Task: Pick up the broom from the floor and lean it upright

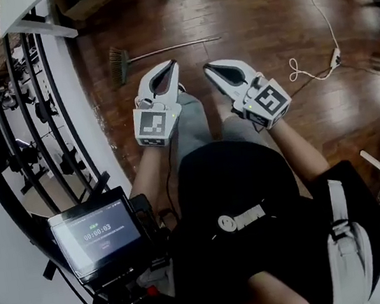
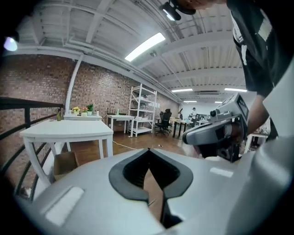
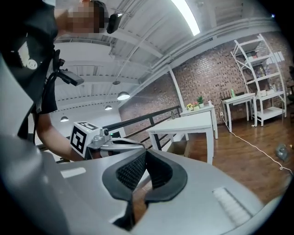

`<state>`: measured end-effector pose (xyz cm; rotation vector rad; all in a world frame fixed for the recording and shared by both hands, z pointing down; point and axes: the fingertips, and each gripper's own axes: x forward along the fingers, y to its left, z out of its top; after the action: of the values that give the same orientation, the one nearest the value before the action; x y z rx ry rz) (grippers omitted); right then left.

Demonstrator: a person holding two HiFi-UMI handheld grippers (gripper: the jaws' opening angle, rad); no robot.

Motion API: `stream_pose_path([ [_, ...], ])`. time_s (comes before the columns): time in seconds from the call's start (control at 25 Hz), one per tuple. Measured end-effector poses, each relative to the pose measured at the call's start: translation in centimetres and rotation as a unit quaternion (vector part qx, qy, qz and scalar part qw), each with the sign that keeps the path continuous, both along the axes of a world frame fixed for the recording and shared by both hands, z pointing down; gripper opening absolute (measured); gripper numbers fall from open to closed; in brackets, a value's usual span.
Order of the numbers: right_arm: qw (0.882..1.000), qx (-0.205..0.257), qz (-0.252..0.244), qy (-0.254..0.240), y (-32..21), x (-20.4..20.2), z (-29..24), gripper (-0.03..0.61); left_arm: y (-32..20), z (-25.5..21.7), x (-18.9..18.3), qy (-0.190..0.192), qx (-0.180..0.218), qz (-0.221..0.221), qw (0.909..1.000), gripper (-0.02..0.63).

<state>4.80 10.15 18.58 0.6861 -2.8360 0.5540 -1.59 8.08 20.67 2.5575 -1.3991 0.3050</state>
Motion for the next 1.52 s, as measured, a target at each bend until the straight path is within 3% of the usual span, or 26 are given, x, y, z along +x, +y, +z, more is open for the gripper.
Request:
stream_pose_path([
  [0.08,1.000,-0.004,0.009,0.007,-3.3,-1.3,1.4,0.002,-3.9,2.8,-1.6,-0.035,-0.013,0.034,0.9987,0.028],
  [0.12,1.000,-0.008,0.012,0.012,-4.7,-1.7,2.3,0.002,-5.5,4.5,-2.0,-0.052,-0.025,0.053,0.9969,0.097],
  [0.16,1.000,-0.014,0.013,0.016,-5.8,-1.8,3.0,0.002,-6.6,6.1,-2.1,-0.070,-0.039,0.070,0.9943,0.124],
  [0.28,0.999,-0.026,0.024,0.016,-8.4,-1.7,4.0,0.002,-8.3,10.4,-2.2,-0.137,-0.072,0.117,0.9810,0.185],
  [0.4,0.998,-0.038,0.050,0.005,-12.7,-1.9,8.5,0.002,-10.4,19.7,-2.0,-0.204,-0.124,0.172,0.9559,0.258],
  [0.6,0.995,-0.077,0.063,0.012,-19.2,-2.0,22.7,0.002,-12.5,39.5,-2.1,-0.298,-0.217,0.242,0.8976,0.321],
  [0.8,0.994,-0.083,0.073,0.019,-22.4,-1.5,37.2,0.002,-14.7,59.9,-2.5,-0.331,-0.259,0.244,0.8741,0.344],
  [0.96,0.989,-0.121,0.078,0.028,-21.9,0.9,46.7,0.002,-13.7,74.6,-1.0,-0.361,-0.295,0.283,0.8385,0.327],
  [1.04,0.987,-0.135,0.079,0.039,-21.4,2.2,50.6,0.002,-13.1,80.1,0.0,-0.371,-0.301,0.298,0.8262,0.322],
  [1.16,0.985,-0.142,0.079,0.057,-20.8,3.4,54.6,0.002,-12.2,85.6,0.8,-0.391,-0.306,0.315,0.8085,0.317],
  [1.32,0.984,-0.144,0.079,0.062,-20.3,4.0,56.2,0.002,-11.0,88.3,0.9,-0.417,-0.308,0.327,0.7901,0.252],
  [1.52,0.984,-0.149,0.080,0.052,-20.2,3.6,56.2,0.002,-10.4,88.5,1.1,-0.397,-0.321,0.338,0.7907,0.209],
])
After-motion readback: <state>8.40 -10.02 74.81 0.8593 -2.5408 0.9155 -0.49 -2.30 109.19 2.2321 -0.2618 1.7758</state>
